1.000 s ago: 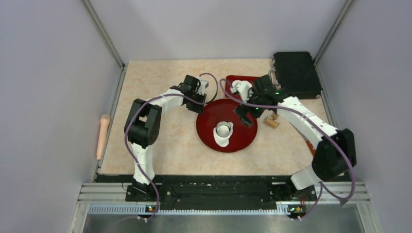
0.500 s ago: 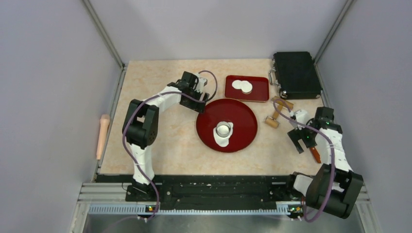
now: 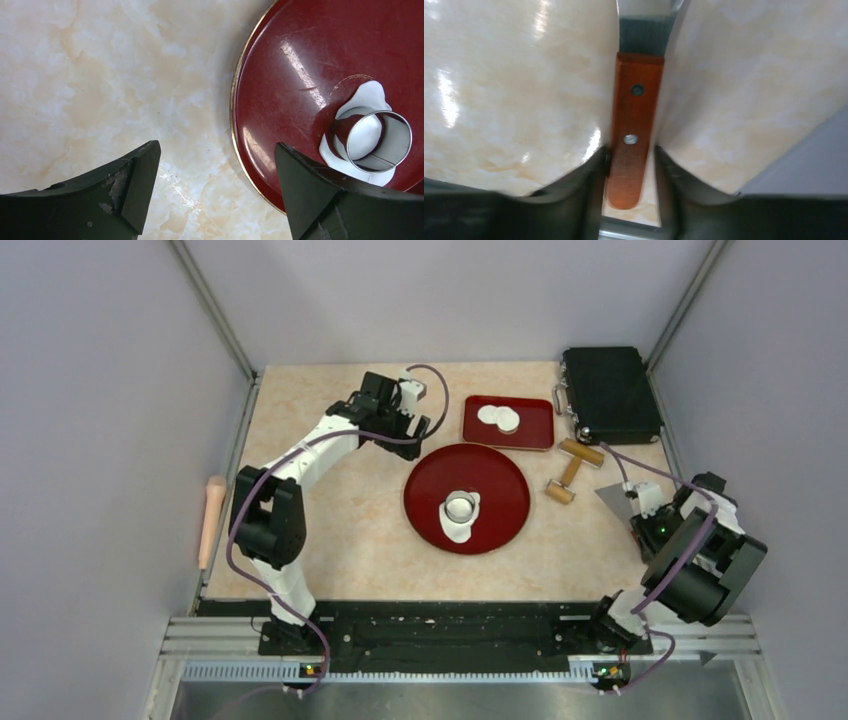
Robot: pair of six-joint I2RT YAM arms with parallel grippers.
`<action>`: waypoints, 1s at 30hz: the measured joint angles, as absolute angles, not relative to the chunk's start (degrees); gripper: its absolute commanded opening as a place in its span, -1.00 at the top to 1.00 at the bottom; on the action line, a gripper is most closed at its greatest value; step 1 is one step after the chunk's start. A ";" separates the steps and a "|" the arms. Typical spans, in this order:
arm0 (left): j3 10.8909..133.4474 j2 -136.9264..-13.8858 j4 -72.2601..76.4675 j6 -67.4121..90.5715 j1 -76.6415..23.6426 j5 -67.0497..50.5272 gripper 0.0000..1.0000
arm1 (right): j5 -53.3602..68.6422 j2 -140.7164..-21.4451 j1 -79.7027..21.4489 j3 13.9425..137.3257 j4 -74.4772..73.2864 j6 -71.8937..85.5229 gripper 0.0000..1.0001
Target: Roll out the dumpling wrappers from the dough
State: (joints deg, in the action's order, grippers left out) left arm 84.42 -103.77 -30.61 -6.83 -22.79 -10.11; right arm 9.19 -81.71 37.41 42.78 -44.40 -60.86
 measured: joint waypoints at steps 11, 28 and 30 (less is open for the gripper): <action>95.55 -104.73 -34.09 -8.91 -29.98 -17.65 -0.92 | 14.74 -75.66 37.63 45.84 -49.39 -62.76 1.00; 108.81 -112.12 -20.78 21.91 -32.64 -57.49 -0.98 | 24.05 -49.41 5.39 58.87 -51.27 -49.17 1.00; 107.83 -112.12 -17.76 25.47 -33.50 -59.72 -0.98 | 23.42 -49.80 3.44 57.95 -50.43 -47.72 1.00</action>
